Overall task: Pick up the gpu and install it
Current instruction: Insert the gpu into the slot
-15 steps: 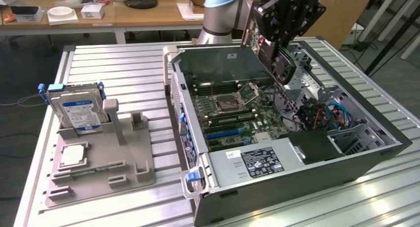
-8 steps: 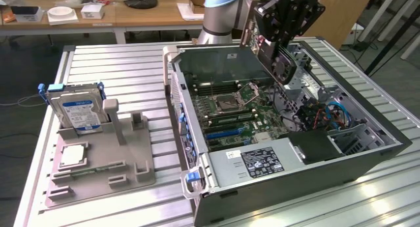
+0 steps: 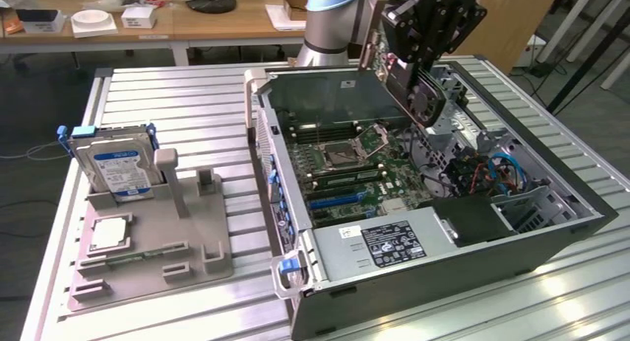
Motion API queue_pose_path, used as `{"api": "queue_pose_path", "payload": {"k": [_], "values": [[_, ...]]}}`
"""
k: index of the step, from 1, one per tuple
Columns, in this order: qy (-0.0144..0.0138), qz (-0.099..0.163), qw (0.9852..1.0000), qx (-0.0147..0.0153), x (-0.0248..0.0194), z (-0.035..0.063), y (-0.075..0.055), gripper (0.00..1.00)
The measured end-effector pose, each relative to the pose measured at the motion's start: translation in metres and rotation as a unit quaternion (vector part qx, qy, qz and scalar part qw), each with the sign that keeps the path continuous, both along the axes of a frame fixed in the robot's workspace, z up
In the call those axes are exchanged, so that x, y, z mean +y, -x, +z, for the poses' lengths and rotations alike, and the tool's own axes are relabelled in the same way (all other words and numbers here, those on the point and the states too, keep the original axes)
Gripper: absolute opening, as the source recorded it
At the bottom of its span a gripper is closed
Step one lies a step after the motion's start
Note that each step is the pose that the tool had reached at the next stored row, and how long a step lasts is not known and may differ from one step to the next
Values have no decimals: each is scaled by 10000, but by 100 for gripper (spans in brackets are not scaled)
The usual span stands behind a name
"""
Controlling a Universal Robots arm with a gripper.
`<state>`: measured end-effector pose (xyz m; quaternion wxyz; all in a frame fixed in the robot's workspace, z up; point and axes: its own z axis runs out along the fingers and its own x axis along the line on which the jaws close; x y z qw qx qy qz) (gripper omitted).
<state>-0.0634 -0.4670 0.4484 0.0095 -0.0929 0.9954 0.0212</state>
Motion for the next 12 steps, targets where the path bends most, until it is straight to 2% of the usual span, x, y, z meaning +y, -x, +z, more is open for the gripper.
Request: {"api": "queue_pose_path", "payload": {"k": [12], "values": [[0,200,9998,0,0,0,0,26]]}}
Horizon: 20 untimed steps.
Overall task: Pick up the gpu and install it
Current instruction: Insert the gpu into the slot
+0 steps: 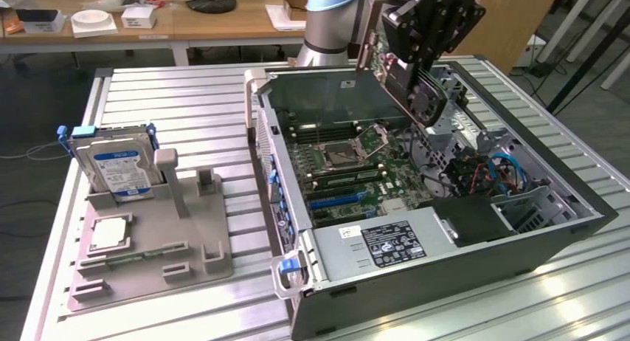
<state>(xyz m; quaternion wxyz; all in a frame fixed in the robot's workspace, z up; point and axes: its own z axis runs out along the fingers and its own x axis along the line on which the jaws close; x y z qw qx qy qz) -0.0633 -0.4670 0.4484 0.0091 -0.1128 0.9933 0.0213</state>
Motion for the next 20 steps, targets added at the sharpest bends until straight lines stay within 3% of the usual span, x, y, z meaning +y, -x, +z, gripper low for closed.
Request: {"api": "queue_pose_path", "payload": {"k": [20], "values": [[0,354,9994,0,0,0,0,26]]}}
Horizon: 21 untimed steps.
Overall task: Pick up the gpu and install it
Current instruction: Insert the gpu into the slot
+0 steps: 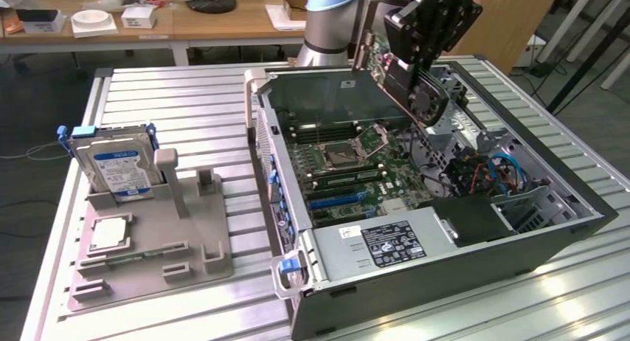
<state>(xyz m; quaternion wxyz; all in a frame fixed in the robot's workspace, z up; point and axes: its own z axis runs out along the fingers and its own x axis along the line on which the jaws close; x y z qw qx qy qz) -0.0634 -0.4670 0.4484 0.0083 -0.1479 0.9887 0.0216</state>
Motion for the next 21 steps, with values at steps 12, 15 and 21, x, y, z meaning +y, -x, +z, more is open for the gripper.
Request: {"api": "queue_pose_path", "payload": {"k": [12,15,21], "values": [[0,224,9997,0,0,0,0,26],[0,281,9996,0,0,0,0,26],[0,403,9992,0,0,0,0,26]]}}
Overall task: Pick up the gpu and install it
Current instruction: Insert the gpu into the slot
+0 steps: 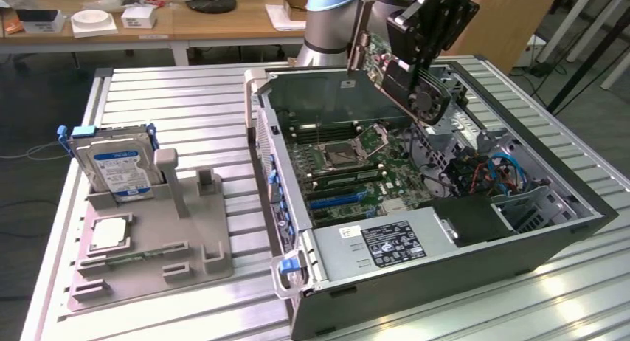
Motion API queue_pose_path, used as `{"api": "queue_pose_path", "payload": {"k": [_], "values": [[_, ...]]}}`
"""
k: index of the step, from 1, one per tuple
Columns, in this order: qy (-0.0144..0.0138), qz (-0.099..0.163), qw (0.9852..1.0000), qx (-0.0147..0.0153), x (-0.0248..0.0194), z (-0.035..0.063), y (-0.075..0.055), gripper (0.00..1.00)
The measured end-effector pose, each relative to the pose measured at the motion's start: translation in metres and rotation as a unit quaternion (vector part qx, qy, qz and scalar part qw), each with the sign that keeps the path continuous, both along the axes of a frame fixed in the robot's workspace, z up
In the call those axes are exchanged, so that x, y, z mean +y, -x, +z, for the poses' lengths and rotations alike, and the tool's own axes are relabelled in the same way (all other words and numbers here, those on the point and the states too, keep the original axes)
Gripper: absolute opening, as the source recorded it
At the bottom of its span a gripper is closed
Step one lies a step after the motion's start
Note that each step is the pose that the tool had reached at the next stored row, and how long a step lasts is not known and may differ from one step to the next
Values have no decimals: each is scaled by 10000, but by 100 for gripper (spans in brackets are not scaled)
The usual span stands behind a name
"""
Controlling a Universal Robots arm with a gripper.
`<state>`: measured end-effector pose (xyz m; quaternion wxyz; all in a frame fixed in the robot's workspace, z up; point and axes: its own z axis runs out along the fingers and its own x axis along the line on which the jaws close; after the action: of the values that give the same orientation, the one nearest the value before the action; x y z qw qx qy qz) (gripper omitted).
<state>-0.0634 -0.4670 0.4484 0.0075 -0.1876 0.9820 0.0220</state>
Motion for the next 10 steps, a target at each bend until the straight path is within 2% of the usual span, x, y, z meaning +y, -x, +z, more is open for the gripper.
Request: {"api": "queue_pose_path", "payload": {"k": [10], "values": [[0,245,9997,0,0,0,0,26]]}}
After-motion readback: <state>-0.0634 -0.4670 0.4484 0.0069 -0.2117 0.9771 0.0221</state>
